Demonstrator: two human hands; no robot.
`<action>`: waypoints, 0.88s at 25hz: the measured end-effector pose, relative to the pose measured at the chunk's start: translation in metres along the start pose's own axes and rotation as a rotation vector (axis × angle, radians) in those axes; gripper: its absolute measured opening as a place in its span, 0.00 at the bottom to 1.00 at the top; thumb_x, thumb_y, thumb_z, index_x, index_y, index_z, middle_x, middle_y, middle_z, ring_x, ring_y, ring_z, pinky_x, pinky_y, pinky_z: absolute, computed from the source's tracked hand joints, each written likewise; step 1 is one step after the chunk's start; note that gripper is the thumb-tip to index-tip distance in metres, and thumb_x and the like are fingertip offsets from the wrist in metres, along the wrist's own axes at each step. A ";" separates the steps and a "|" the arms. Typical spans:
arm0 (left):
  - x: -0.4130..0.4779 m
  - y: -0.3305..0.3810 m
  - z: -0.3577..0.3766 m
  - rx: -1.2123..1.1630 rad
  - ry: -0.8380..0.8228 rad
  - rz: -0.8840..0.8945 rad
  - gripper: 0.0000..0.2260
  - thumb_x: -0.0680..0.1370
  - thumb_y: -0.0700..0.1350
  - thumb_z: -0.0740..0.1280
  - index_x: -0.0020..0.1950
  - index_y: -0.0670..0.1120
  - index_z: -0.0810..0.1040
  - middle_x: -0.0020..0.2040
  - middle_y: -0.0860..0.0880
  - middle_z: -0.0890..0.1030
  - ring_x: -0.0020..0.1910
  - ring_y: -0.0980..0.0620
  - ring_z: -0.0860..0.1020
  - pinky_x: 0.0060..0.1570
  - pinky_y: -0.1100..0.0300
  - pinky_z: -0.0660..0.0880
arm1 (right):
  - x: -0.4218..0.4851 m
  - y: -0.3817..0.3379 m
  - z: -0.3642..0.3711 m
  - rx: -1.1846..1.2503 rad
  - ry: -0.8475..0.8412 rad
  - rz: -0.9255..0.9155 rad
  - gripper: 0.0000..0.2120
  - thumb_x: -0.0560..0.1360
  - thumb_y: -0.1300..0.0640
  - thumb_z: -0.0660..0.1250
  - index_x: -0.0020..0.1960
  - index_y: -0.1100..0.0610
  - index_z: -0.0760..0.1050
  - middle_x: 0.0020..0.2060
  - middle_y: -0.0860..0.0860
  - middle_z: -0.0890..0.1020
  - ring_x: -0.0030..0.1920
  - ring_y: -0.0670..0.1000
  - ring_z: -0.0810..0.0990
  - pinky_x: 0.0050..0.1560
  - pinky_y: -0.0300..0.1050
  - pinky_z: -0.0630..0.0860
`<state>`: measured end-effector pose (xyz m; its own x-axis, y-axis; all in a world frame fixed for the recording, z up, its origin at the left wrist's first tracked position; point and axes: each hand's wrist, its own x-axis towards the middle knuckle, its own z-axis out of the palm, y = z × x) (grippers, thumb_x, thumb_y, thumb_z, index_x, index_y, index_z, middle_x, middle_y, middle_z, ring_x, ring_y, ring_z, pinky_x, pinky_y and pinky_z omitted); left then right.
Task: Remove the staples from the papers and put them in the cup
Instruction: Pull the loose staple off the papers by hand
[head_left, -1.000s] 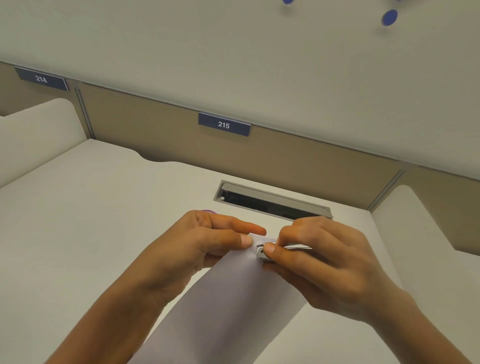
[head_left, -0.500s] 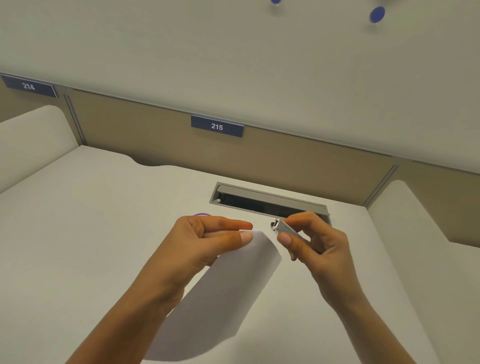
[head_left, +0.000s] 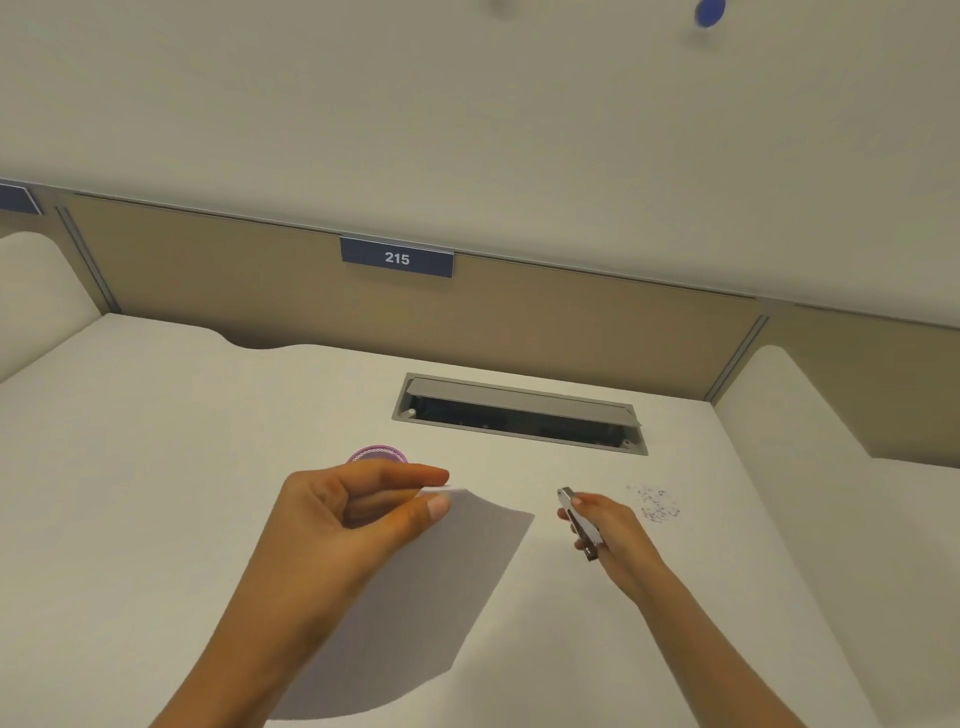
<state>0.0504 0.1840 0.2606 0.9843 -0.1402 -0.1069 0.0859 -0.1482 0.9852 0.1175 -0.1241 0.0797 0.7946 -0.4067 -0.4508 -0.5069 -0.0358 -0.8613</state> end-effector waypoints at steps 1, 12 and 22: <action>0.003 -0.001 0.001 0.019 0.005 0.018 0.09 0.66 0.51 0.74 0.46 0.57 0.86 0.41 0.56 0.87 0.39 0.54 0.85 0.33 0.64 0.78 | 0.014 0.010 0.001 -0.007 -0.002 0.016 0.13 0.77 0.53 0.67 0.58 0.59 0.78 0.48 0.54 0.84 0.48 0.56 0.81 0.41 0.45 0.78; 0.037 -0.011 0.007 0.166 0.091 0.087 0.15 0.59 0.53 0.73 0.46 0.59 0.85 0.37 0.61 0.86 0.42 0.57 0.84 0.43 0.74 0.69 | 0.113 0.011 0.047 -0.937 0.055 -0.365 0.16 0.78 0.55 0.66 0.65 0.52 0.74 0.64 0.54 0.75 0.61 0.53 0.76 0.67 0.40 0.67; 0.053 -0.018 0.016 0.222 0.083 0.105 0.13 0.61 0.55 0.73 0.44 0.60 0.84 0.37 0.62 0.86 0.43 0.57 0.84 0.38 0.77 0.71 | 0.106 -0.017 0.058 -0.732 0.061 -0.399 0.13 0.75 0.53 0.70 0.59 0.51 0.78 0.64 0.52 0.76 0.63 0.51 0.73 0.65 0.45 0.69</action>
<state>0.0989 0.1637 0.2346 0.9961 -0.0864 0.0152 -0.0445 -0.3493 0.9360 0.2296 -0.1135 0.0332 0.9517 -0.2857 -0.1126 -0.2970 -0.7631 -0.5740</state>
